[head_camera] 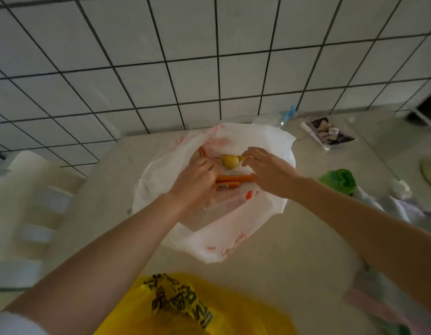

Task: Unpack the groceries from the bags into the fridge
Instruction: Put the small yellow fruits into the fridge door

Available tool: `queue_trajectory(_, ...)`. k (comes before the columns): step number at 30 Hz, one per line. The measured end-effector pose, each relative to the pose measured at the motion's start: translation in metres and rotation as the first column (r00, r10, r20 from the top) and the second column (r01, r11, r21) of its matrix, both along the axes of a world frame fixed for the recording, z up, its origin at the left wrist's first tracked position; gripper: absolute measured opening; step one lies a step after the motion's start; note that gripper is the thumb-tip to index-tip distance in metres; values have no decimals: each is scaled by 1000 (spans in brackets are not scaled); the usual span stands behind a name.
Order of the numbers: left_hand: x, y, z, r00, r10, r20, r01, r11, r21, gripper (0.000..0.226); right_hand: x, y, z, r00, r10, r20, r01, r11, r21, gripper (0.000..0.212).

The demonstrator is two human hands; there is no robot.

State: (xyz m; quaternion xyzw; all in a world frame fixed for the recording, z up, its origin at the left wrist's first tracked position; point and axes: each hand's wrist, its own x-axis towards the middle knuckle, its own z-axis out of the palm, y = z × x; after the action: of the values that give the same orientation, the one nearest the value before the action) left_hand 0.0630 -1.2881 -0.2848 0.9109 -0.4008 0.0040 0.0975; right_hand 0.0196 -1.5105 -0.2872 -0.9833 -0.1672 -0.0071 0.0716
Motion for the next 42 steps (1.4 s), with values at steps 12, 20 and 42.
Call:
queue_trajectory(12,92,-47,-66,988,-149,49,131,956,261,40,102,-52,-50,977,96,-188,-190,789,-584,52)
queue_trajectory(20,118,-61,-95,994,-112,-1,107,950,295,55,125,-66,-84,988,30,-148,-87,916,-391,58)
queue_trajectory(42,99,-33,-88,960,110,-258,-167,963,-210,63,111,-40,-79,978,-148,-145,164,981,107,62)
